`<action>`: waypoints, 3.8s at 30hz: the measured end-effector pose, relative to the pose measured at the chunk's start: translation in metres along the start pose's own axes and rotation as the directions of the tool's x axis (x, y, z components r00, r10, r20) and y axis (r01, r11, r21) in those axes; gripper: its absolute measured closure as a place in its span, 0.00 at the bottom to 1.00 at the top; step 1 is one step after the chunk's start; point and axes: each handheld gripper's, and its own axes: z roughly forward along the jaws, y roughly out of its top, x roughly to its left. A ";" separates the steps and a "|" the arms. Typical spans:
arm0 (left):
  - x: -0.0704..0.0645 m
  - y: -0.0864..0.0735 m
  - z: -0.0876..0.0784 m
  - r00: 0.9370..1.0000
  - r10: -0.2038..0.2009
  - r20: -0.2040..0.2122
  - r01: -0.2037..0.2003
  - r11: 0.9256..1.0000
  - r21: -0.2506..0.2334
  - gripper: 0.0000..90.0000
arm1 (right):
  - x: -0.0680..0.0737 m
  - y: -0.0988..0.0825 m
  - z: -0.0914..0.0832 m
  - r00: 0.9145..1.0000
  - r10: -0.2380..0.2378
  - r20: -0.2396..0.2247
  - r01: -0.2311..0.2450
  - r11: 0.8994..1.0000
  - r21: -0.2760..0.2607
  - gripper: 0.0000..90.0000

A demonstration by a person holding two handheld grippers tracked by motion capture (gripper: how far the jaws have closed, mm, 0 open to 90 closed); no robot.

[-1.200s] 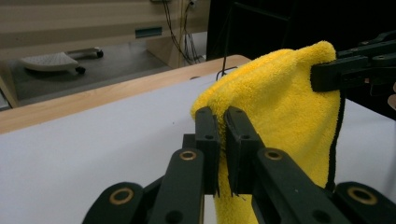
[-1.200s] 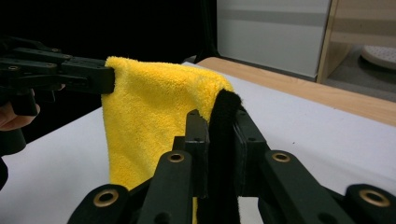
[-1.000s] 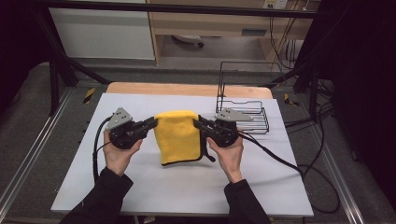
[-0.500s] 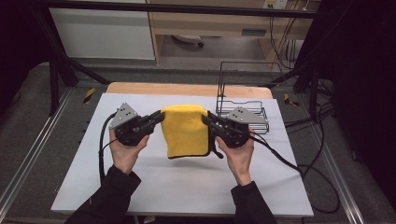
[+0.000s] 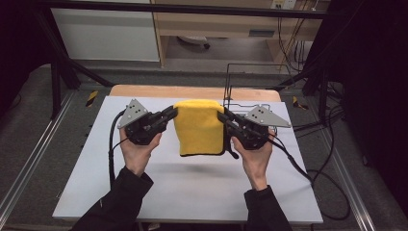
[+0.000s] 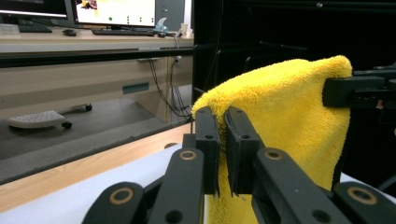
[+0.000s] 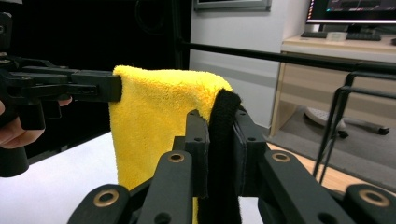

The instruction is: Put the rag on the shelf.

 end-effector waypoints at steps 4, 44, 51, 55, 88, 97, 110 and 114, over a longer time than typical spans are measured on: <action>-0.004 0.005 0.005 1.000 0.003 0.003 -0.003 1.000 -0.012 0.94 | -0.004 0.005 -0.006 1.000 -0.002 0.017 0.003 1.000 -0.019 0.88; -0.056 0.057 0.067 0.997 0.047 0.067 -0.038 0.990 -0.135 0.94 | -0.047 0.043 -0.065 0.984 -0.014 0.175 0.040 0.988 -0.146 0.88; -0.062 0.072 0.075 0.996 0.051 0.070 -0.039 0.986 -0.159 0.94 | -0.053 0.052 -0.070 0.981 -0.012 0.191 0.044 0.985 -0.167 0.88; -0.065 0.079 0.080 0.996 0.053 0.070 -0.041 0.985 -0.169 0.94 | -0.058 0.060 -0.073 0.979 -0.012 0.206 0.050 0.982 -0.181 0.88; -0.078 0.126 0.124 0.996 0.060 0.067 -0.044 0.973 -0.225 0.94 | -0.098 0.103 -0.078 0.958 0.002 0.287 0.069 0.969 -0.237 0.88; -0.079 0.143 0.130 0.995 0.078 0.056 -0.063 0.971 -0.232 0.94 | -0.105 0.116 -0.077 0.955 0.002 0.298 0.076 0.965 -0.252 0.88; -0.075 0.160 0.141 0.995 0.092 0.039 -0.081 0.969 -0.234 0.94 | -0.116 0.131 -0.070 0.952 -0.004 0.306 0.089 0.961 -0.264 0.88; -0.073 0.166 0.146 0.994 0.099 0.036 -0.087 0.966 -0.242 0.94 | -0.122 0.137 -0.067 0.951 -0.003 0.310 0.091 0.959 -0.270 0.88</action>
